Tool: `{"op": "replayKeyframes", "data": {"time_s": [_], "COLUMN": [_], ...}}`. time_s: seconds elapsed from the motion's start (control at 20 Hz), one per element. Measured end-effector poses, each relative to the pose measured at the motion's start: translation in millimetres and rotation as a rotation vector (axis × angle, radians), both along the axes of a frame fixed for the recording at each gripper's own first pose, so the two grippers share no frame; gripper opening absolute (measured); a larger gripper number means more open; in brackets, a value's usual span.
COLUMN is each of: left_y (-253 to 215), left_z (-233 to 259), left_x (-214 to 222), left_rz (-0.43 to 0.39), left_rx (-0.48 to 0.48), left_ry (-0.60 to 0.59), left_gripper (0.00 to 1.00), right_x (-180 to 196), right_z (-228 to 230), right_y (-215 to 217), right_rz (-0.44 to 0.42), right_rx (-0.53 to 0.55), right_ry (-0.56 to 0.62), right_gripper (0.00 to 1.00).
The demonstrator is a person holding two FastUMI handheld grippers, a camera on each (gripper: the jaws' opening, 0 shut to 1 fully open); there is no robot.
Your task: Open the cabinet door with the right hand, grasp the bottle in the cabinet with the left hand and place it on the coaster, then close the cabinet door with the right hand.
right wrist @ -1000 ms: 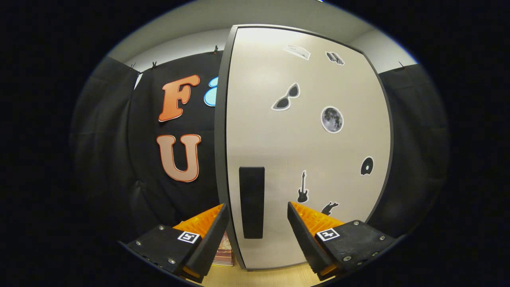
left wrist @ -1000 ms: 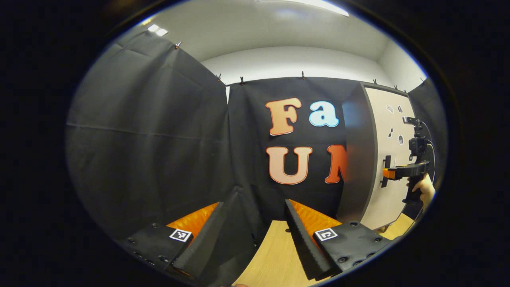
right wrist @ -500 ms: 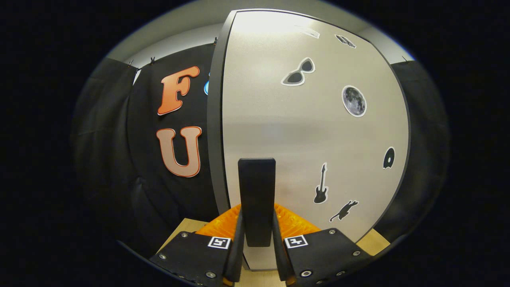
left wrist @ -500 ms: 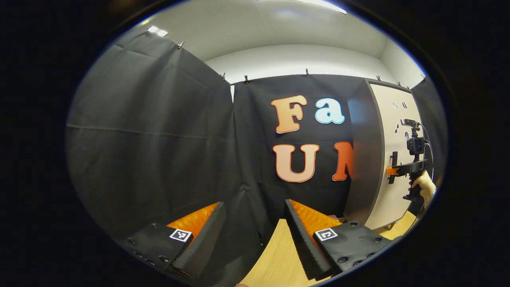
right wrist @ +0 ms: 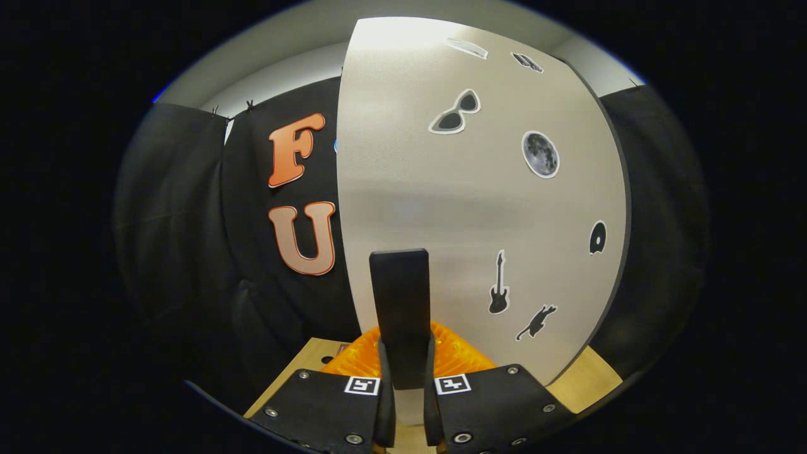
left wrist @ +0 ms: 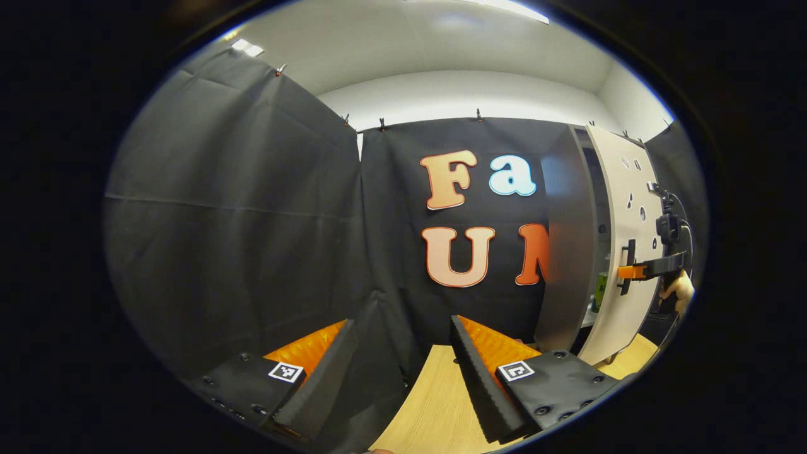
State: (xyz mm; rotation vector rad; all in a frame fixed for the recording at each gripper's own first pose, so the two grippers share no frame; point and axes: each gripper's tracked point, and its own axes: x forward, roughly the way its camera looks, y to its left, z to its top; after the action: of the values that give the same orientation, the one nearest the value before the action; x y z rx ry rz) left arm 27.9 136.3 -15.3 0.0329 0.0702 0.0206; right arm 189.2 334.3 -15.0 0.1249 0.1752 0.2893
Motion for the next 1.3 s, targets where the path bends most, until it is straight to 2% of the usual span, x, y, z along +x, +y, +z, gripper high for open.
{"op": "replayKeyframes", "data": {"time_s": [0.1,0.15,0.35,0.55,0.6,0.7,0.9,1.0,1.1,1.25,1.3], "left_y": [1,2,0,-13,-17,-25,-47,-59,-73,-96,-103], "left_z": [0,1,2,4,3,2,-4,-3,-5,-6,-6], "left_x": [-3,-4,-8,-7,-6,-5,-4,-2,1,3,2], "left_rz": [-0.001,0.002,-0.002,-0.035,-0.045,-0.065,-0.103,-0.121,-0.141,-0.165,-0.172], "left_rx": [0.000,0.001,-0.002,-0.001,-0.001,-0.005,-0.018,-0.023,-0.028,-0.031,-0.033], "left_ry": [0.003,0.005,0.007,0.008,0.009,0.010,0.021,0.024,0.026,0.026,0.026], "left_gripper": [0.96,0.93,0.93,0.93,0.96,0.93,0.93,0.96,0.93,0.93,1.00], "right_x": [-8,-17,-57,-95,-101,-117,-130,-139,-144,-148,-150], "right_z": [1,-1,-2,-5,-6,-7,-8,-9,-11,-12,-13], "right_y": [-13,-21,-56,-96,-106,-125,-151,-166,-179,-195,-202], "right_rz": [-0.025,-0.037,-0.072,-0.109,-0.123,-0.147,-0.197,-0.217,-0.228,-0.248,-0.261], "right_rx": [0.018,0.022,0.021,-0.004,-0.010,-0.020,-0.042,-0.060,-0.066,-0.064,-0.067], "right_ry": [-0.018,-0.027,-0.030,-0.032,-0.032,-0.034,-0.029,-0.027,-0.024,-0.022,-0.021], "right_gripper": [0.17,0.17,0.16,0.16,0.16,0.15,0.15,0.15,0.14,0.14,0.14]}}
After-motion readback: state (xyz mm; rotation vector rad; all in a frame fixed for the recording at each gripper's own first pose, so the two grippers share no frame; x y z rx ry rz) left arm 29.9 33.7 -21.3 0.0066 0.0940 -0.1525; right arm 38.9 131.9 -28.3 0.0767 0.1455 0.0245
